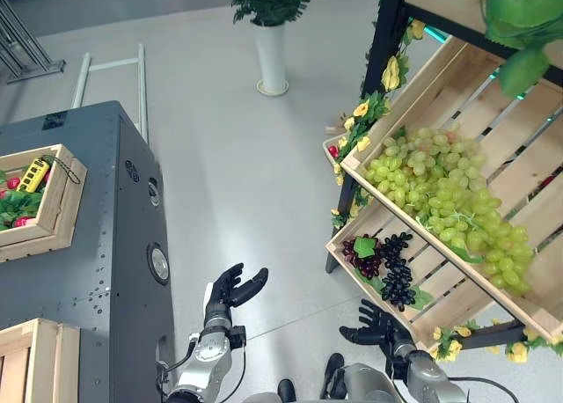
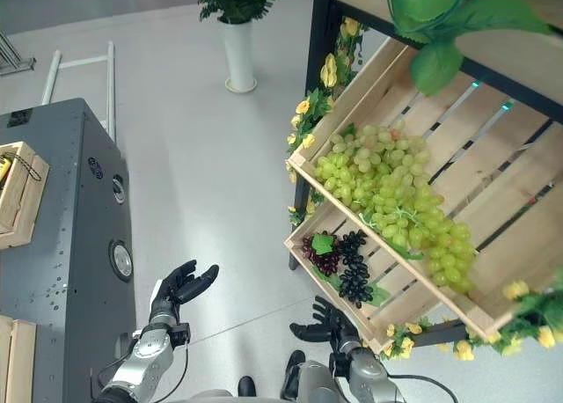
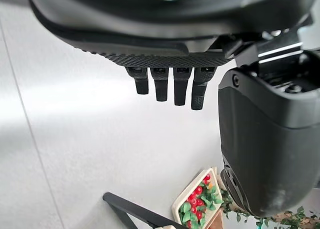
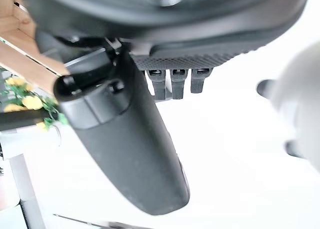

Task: Pick up the fruits from the basket on one side to the basket on the other side

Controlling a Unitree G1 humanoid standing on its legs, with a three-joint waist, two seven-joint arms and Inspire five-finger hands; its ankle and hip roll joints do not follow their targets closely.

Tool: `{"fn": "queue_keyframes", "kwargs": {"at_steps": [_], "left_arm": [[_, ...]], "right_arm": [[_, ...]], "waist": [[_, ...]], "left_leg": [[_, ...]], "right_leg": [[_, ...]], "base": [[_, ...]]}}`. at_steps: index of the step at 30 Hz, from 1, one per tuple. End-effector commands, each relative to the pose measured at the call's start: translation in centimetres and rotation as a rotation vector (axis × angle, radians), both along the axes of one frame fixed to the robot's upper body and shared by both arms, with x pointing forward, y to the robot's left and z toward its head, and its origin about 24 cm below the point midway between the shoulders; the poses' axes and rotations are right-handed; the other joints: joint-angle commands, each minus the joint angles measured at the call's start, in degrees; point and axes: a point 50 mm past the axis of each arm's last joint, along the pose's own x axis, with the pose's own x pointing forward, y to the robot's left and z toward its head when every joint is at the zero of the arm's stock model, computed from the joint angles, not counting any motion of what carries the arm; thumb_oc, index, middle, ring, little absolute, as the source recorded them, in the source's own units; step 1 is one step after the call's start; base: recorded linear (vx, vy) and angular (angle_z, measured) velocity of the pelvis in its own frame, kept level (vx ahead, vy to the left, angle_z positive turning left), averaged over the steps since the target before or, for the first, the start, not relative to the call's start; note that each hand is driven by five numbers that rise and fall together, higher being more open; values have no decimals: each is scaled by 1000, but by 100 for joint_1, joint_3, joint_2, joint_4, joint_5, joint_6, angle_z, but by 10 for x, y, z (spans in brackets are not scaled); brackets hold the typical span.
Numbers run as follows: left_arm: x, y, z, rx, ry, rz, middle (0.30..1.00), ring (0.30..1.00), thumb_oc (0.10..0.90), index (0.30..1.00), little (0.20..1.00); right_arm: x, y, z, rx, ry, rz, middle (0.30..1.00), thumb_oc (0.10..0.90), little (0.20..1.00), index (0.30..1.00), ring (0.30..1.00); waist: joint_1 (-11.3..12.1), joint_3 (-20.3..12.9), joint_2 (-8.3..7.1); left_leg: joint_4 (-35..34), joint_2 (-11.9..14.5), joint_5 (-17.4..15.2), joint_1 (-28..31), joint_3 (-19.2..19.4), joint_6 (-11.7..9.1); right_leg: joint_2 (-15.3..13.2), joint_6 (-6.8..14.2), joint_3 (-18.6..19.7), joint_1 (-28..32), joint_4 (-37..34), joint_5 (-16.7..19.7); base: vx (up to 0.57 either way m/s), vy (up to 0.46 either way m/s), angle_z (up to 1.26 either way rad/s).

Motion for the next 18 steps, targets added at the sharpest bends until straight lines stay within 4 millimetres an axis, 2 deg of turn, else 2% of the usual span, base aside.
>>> {"fn": "queue_keyframes", "kwargs": {"at_steps": [1, 2, 4, 5, 6, 7, 8, 9, 11, 12, 15, 16, 17, 18], "left_arm": [[17, 10, 19, 41, -123, -49, 900, 900, 800, 900, 900], [16, 8, 18, 39, -116, -56, 900, 900, 800, 900, 900], [16, 0, 12, 45, -90, -95, 900, 900, 800, 900, 900], [16, -6, 7, 60, -64, -108, 900, 900, 800, 900, 900], [16, -8, 5, 68, -51, -108, 900, 900, 800, 900, 900], [14, -9, 0, 80, -25, -98, 900, 900, 800, 900, 900], [7, -7, -12, 68, 60, -37, 900, 900, 800, 900, 900], [-4, -2, -25, 71, 139, 4, 900, 900, 800, 900, 900], [-16, 3, -38, 90, 231, 36, 900, 900, 800, 900, 900], [-39, 7, -55, 120, 368, 57, 900, 900, 800, 900, 900], [-70, 11, -71, 125, 507, 113, 900, 900, 800, 900, 900], [-70, 11, -71, 125, 507, 113, 900, 900, 800, 900, 900], [-84, 9, -76, 115, 538, 123, 900, 900, 800, 900, 900], [-87, 6, -78, 112, 534, 110, 900, 900, 800, 900, 900]], "right_arm": [[25, 10, 13, 63, -97, -9, 900, 800, 900, 900, 900], [24, 10, 10, 58, -88, -16, 900, 800, 900, 900, 900], [15, 5, -1, 41, -42, -54, 900, 800, 900, 900, 900], [8, 1, -10, 15, 7, -62, 900, 800, 900, 900, 900], [7, 0, -12, 3, 21, -58, 900, 800, 900, 900, 900], [7, -1, -14, -12, 40, -36, 900, 800, 900, 900, 900], [11, -3, -17, -55, 72, -1, 900, 800, 900, 900, 900], [11, -7, -19, -74, 92, 9, 900, 800, 900, 900, 900], [9, -8, -22, -82, 114, 19, 900, 800, 900, 900, 900], [5, -7, -25, -72, 130, 19, 900, 800, 900, 900, 900], [1, -4, -26, -37, 116, 64, 900, 800, 900, 900, 900], [1, -4, -26, -37, 116, 64, 900, 800, 900, 900, 900], [-5, 1, -28, -44, 123, 100, 900, 800, 900, 900, 900], [-10, 1, -30, -59, 136, 107, 900, 800, 900, 900, 900]], "waist": [[33, -71, 19], [23, -93, 29], [4, -259, -23], [30, -365, -79], [51, -388, -92], [119, -417, -108], [250, -468, -103], [304, -503, -116], [319, -560, -147], [301, -647, -226], [268, -717, -313], [268, -717, -313], [262, -748, -362], [257, -739, -379]], "left_leg": [[-314, -112, -210, 159, -536, -129], [-278, -105, -195, 109, -652, -117], [-142, -132, -169, -55, -1048, -86], [-88, -136, -167, -128, -1164, -114], [-79, -127, -165, -141, -1172, -132], [-107, -83, -148, -125, -1099, -181], [-227, 39, -68, -107, -977, -306], [-371, 125, 6, -63, -1012, -401], [-457, 177, 50, -38, -1034, -450], [-461, 255, 105, -46, -1007, -530], [-461, 395, 220, -83, -928, -636], [-461, 395, 220, -83, -928, -636], [-461, 508, 334, -190, -832, -739], [-461, 547, 410, -296, -763, -785]], "right_leg": [[-118, -29, 612, 519, -352, 568], [-105, -61, 787, 591, -455, 545], [25, -89, 1309, 1066, -1402, 430], [135, -56, 1453, 1331, -2014, 309], [163, -48, 1450, 1403, -2191, 276], [143, -25, 1263, 1494, -2457, 278], [136, 0, 1079, 1612, -2871, 248], [234, -21, 1114, 1707, -3091, 203], [336, -67, 1181, 1782, -3183, 157], [446, -152, 1205, 1879, -3304, 129], [537, -271, 1129, 1993, -3451, 95], [537, -271, 1129, 1993, -3451, 95], [578, -336, 964, 2048, -3579, 93], [607, -372, 883, 2091, -3640, 90]], "base": [[-194, -189, 28], [-208, -302, 27], [-109, -337, 38], [-94, -310, 60], [-105, -295, 83], [-165, -320, 52], [-200, -415, 26], [-188, -395, -28], [-61, -323, -32], [-24, -354, -1], [-42, -267, 7], [-109, -286, 32], [-153, -248, 42], [-170, -263, 42]]}}
